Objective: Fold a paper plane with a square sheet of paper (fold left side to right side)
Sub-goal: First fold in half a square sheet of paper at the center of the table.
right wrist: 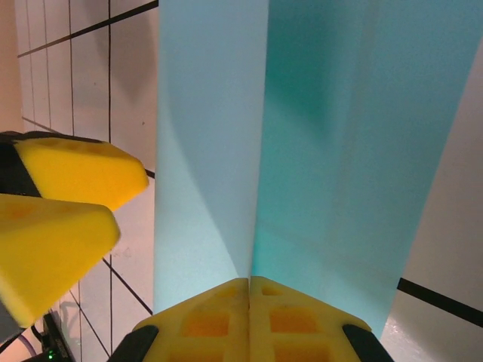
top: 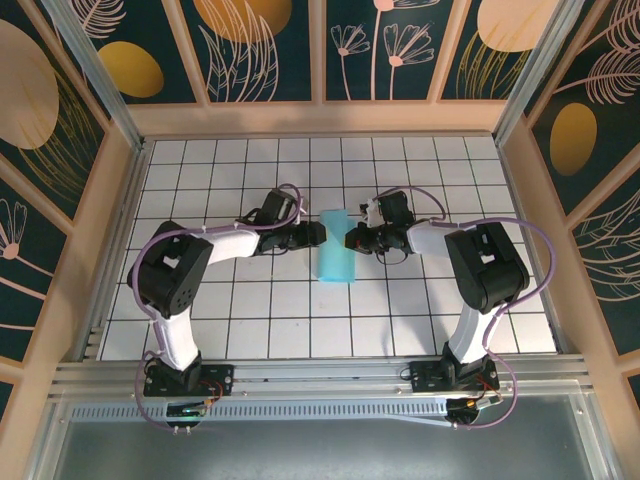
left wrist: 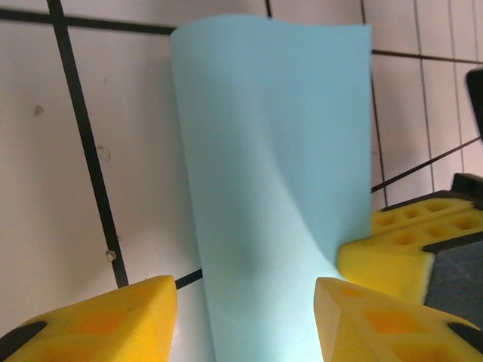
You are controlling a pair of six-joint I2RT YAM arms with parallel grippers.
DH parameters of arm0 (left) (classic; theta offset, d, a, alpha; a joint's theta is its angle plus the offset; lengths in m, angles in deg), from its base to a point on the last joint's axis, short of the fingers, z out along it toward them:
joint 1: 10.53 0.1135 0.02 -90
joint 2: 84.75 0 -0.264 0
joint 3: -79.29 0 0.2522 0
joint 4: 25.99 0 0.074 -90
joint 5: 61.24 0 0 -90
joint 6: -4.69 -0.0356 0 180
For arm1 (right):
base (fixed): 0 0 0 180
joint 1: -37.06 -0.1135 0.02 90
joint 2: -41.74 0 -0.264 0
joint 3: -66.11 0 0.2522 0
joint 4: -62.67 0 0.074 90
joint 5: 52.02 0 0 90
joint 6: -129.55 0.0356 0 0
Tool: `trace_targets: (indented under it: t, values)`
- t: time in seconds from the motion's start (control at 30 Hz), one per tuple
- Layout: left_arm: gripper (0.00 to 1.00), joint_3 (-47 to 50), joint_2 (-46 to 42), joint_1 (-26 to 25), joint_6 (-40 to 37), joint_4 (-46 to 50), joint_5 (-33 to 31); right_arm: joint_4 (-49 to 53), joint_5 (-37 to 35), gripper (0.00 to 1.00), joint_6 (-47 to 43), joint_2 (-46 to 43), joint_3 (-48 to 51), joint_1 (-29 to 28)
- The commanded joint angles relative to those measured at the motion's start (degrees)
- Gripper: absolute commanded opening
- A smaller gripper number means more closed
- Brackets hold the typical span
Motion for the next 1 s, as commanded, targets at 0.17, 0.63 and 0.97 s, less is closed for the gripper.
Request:
trace_targets:
  t: [0.17, 0.63, 0.97]
  values:
    - [0.52, -2.3, 3.5, -1.3, 0.1, 0.6, 2.2, 2.6, -2.4, 0.00, -1.4, 0.9, -2.1, -0.7]
    - [0.43, -3.1, 6.4, -2.7, 0.3, 2.8, -0.3, 4.3, -3.8, 0.02, -2.0, 0.9, -3.0, -0.8]
    - [0.41, -4.3, 8.1, -3.9, 0.3, 6.3, -3.6, 5.6, -5.0, 0.14, -2.0, 0.3, -3.5, -0.9]
